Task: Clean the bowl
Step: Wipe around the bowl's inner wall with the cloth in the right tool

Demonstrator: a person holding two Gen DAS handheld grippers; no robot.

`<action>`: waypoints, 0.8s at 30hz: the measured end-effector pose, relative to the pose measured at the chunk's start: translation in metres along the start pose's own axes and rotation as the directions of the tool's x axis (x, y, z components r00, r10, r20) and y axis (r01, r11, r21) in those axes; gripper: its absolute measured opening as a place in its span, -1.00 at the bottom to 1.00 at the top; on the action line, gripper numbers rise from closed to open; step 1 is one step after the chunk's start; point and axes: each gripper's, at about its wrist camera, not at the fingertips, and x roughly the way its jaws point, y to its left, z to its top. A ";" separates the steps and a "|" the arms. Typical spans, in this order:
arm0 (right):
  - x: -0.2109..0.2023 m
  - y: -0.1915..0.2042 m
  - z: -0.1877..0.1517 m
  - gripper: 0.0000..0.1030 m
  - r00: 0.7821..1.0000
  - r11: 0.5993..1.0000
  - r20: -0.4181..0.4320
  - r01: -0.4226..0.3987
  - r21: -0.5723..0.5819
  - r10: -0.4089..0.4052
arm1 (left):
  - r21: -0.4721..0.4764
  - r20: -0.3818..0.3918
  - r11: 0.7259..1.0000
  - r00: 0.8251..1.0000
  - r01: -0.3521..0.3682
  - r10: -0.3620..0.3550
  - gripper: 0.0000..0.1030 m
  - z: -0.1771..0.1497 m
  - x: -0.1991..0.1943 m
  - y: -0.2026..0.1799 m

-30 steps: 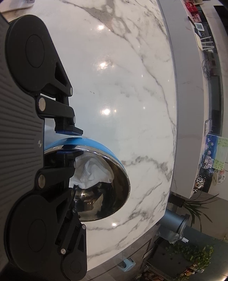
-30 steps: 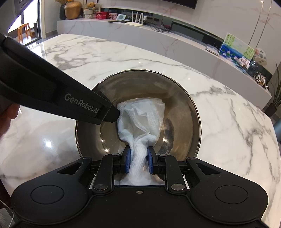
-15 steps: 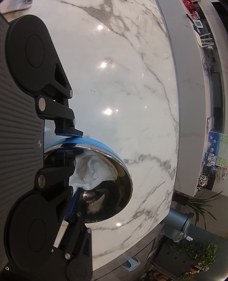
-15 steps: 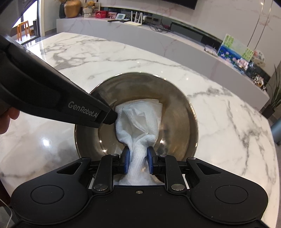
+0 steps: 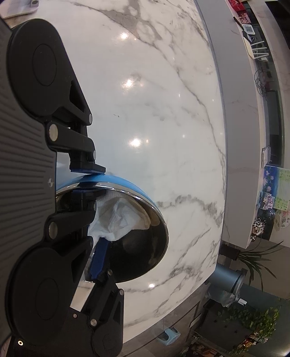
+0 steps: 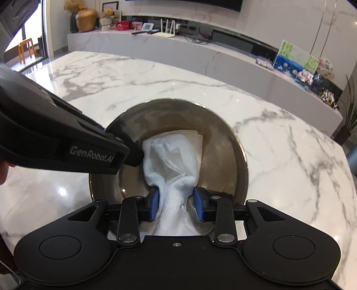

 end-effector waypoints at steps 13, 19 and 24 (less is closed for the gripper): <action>-0.001 0.001 0.002 -0.61 0.994 0.994 -0.028 -0.108 0.012 0.108 | 0.000 0.000 1.000 1.000 0.001 -0.001 -0.79 0.000 0.000 0.001; -0.004 -0.002 0.003 -0.60 0.997 0.998 -0.023 -0.068 0.001 0.068 | 0.000 -0.002 1.000 1.000 0.003 -0.003 -0.79 -0.001 0.000 0.000; -0.015 0.001 0.003 -0.38 0.999 0.999 0.045 -0.011 -0.037 0.012 | 0.000 -0.003 1.000 1.000 0.004 -0.004 -0.79 0.000 0.000 0.001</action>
